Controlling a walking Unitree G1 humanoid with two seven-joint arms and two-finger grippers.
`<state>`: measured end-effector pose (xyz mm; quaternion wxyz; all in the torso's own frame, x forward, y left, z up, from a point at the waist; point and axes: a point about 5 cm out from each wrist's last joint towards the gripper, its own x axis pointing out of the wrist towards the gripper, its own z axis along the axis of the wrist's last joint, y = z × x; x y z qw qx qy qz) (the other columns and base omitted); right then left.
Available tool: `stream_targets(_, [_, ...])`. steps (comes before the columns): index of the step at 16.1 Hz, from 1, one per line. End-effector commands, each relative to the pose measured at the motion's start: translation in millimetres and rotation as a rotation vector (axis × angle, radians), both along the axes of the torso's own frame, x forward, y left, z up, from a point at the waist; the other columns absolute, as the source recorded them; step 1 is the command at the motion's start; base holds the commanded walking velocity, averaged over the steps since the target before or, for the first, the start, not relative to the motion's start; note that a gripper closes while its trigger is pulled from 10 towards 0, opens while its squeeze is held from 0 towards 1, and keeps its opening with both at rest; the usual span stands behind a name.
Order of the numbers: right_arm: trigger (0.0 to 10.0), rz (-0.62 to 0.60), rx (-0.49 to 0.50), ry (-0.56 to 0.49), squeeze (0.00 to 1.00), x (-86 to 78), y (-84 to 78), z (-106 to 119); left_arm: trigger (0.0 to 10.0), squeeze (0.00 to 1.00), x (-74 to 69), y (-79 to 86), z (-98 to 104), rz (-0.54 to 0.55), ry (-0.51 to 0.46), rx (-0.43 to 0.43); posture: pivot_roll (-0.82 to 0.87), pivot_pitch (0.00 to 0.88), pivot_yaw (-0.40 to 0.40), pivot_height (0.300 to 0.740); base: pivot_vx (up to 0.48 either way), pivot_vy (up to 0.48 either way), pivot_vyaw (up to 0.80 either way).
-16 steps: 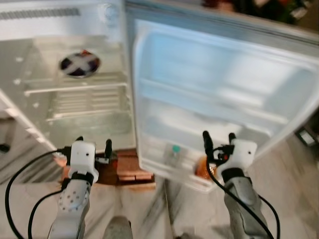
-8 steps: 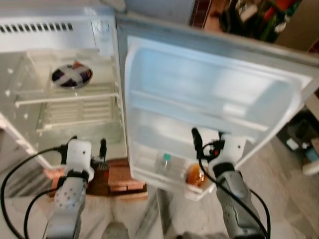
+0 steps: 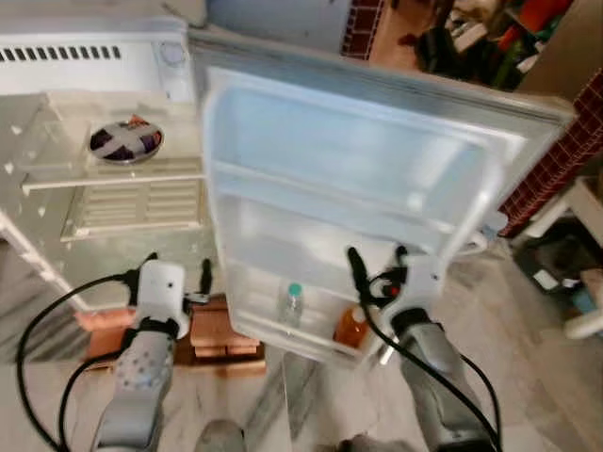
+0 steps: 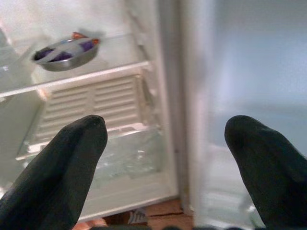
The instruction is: Restocking fridge
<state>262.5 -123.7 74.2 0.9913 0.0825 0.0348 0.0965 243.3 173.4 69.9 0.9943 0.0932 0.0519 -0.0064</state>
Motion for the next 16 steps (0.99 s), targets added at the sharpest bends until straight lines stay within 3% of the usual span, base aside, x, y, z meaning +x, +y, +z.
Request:
stream_targets(1, [10.0, -0.128, -0.027, 0.039, 0.0, -6.2, -34.3, -9, 10.0, 0.0, 0.1, -5.8, -1, -0.014, 0.007, -0.001, 0.11, 0.055, -0.052, 0.74, 0.0, -0.375, 0.0])
stream_targets(4, [10.0, 0.028, 0.076, 0.021, 0.0, -8.8, -22.4, -5, 10.0, 0.0, 0.7, -5.2, -2, -0.018, 0.008, 0.002, 0.11, 0.056, -0.052, 0.74, 0.0, -0.377, 0.0])
stream_targets(5, [10.0, 0.162, 0.13, 0.039, 0.0, -12.6, -11.9, -4, 10.0, 0.0, 0.8, -5.1, -2, -0.019, 0.008, 0.002, 0.11, 0.059, -0.049, 0.74, 0.0, -0.304, 0.0])
stream_targets(6, [10.0, 0.421, 0.204, 0.083, 0.0, -23.4, 1.3, -1, 10.0, 0.0, 0.7, -5.8, -3, -0.02, 0.014, 0.001, 0.11, 0.059, -0.049, 0.74, 0.0, 0.0, 0.0])
stream_targets(7, [10.0, 0.493, 0.191, 0.094, 0.0, -26.4, 0.2, 0, 10.0, 0.0, 0.6, -6.6, -3, -0.024, 0.012, 0.001, 0.11, 0.059, -0.049, 0.74, 0.0, 0.0, 0.0])
stream_targets(10, [10.0, 0.652, 0.135, 0.156, 0.0, -33.9, -14.4, -5, 10.0, 0.0, 1.8, -6.5, -3, -0.016, 0.016, -0.008, 0.11, 0.054, -0.053, 0.74, 0.0, 0.0, 0.0])
stream_targets(12, [10.0, 0.654, 0.1, 0.168, 0.0, -33.3, -20.0, -7, 10.0, 0.0, 1.8, -6.2, -3, -0.012, 0.015, -0.004, 0.11, 0.054, -0.053, 0.74, 0.0, 0.0, 0.0])
stream_targets(16, [10.0, 0.767, 0.154, 0.221, 0.0, -47.2, -18.1, -9, 10.0, 0.0, -1.0, -8.6, -6, -0.021, 0.027, 0.003, 0.12, 0.058, -0.049, 0.74, -0.27, 0.0, 0.0])
